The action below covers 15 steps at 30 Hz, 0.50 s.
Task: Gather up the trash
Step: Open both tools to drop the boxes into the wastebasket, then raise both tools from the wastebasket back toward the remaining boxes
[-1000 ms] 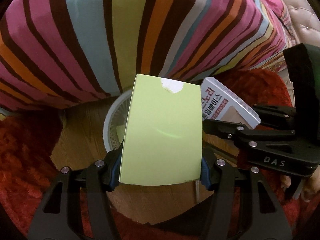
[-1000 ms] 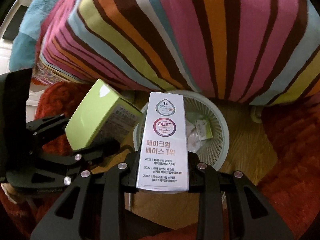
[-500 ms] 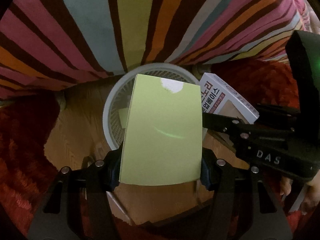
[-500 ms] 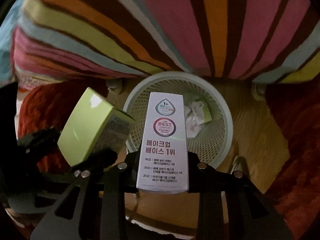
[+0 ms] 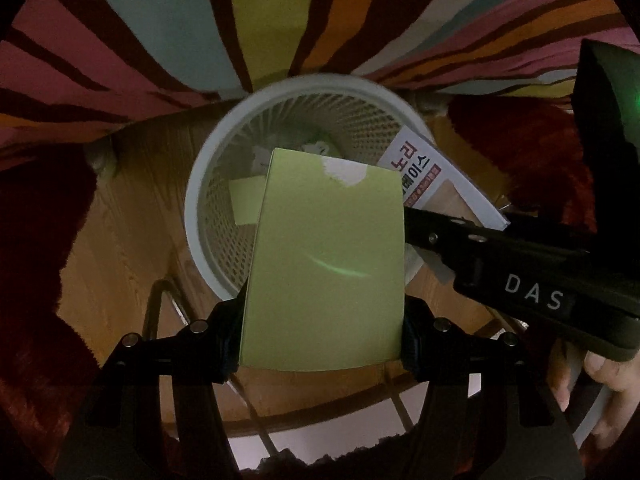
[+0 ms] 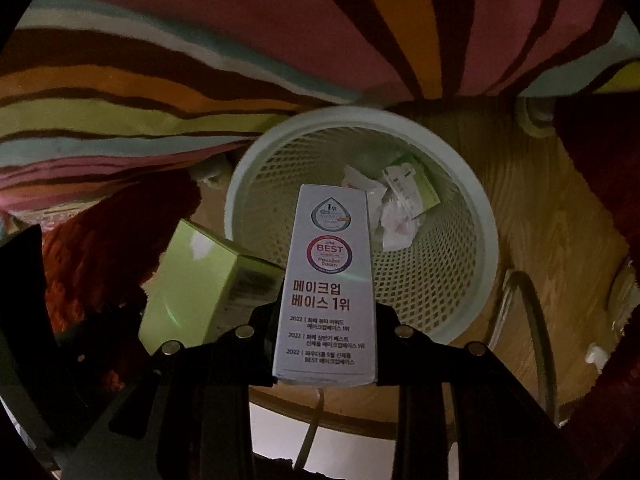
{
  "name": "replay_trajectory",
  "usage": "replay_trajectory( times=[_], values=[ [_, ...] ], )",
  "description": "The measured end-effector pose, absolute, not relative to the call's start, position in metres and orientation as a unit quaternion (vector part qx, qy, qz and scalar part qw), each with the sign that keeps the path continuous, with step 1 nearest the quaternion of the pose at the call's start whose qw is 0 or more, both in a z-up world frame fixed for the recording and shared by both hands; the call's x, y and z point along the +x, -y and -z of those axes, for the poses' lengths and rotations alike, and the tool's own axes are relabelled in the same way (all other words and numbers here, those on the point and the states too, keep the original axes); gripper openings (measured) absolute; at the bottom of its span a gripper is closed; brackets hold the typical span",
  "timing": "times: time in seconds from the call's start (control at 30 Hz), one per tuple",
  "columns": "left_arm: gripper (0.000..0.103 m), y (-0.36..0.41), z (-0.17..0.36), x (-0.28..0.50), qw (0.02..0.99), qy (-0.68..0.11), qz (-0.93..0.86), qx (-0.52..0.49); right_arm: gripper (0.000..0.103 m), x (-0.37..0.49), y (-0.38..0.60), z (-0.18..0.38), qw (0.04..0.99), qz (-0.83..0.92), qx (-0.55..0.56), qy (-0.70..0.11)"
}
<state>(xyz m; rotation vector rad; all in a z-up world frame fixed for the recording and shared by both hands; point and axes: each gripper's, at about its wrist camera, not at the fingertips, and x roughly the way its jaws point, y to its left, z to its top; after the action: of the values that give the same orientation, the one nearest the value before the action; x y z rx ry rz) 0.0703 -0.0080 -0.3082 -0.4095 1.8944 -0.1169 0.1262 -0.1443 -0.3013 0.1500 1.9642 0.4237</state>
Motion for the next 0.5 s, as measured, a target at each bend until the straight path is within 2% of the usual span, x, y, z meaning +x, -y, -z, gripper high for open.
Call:
replay_trajectory(
  times=[0.17,0.2,0.23,0.27,0.3,0.5],
  values=[
    [0.063,0.014,0.324,0.069,0.537,-0.824,0.045,-0.176,0.030,0.127,0.146,0.316,0.518,-0.160,0.072,-0.837],
    [0.069,0.014,0.328,0.069,0.528,-0.829,0.042,-0.179,0.039,0.127,0.147,0.318,0.516,-0.159,0.077,-0.838],
    [0.075,0.014,0.330,0.068,0.522,-0.832,0.039,-0.181,0.052,0.127,0.148,0.319,0.515,-0.153,0.080,-0.840],
    [0.084,0.013,0.331,0.068,0.519,-0.835,0.035,-0.179,0.081,0.129,0.150,0.322,0.517,-0.145,0.079,-0.840],
    [0.085,0.012,0.333,0.068,0.515,-0.838,0.030,-0.179,0.095,0.130,0.153,0.322,0.520,-0.137,0.079,-0.840],
    [0.085,0.008,0.331,0.068,0.509,-0.840,0.030,-0.185,0.095,0.131,0.164,0.330,0.512,-0.111,0.104,-0.845]
  ],
)
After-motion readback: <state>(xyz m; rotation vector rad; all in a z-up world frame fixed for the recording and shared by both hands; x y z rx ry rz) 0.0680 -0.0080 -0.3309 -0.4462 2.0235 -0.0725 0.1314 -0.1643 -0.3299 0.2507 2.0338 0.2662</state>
